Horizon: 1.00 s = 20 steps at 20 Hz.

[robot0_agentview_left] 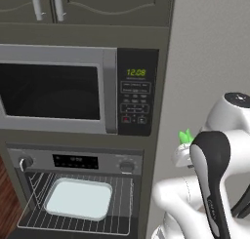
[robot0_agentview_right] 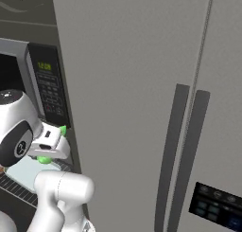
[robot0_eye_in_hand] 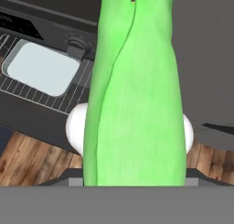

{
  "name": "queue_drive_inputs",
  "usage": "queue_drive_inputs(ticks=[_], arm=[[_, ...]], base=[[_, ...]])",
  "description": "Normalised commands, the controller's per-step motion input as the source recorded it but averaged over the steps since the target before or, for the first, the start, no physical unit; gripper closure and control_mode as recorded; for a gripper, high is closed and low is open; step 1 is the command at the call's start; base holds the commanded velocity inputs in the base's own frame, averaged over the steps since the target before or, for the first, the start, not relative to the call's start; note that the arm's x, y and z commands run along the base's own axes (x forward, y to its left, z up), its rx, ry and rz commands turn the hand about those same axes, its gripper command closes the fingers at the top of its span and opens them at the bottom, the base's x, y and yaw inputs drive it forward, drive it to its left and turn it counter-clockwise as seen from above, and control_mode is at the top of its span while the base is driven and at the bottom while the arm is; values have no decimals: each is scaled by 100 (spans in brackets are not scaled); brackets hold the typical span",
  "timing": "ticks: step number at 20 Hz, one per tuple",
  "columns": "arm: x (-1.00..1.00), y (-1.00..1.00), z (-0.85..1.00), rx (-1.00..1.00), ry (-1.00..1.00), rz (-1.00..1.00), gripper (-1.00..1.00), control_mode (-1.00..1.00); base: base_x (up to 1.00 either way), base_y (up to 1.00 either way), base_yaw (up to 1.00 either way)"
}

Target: Place the corn on the rack of the oven.

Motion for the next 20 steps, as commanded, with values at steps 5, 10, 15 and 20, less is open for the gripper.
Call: queue_drive_inputs(ticks=[5,10,15,20], arm=[[0,26,0,0,-7,0,100,-100],[0,100,-4,0,-20,-8,100,-100],[16,100,-33,0,-20,-12,100,-100],[17,100,-64,2,-17,-12,100,-100]], base=[[2,8,-1],[0,0,0],[0,0,0],[0,0,0]])
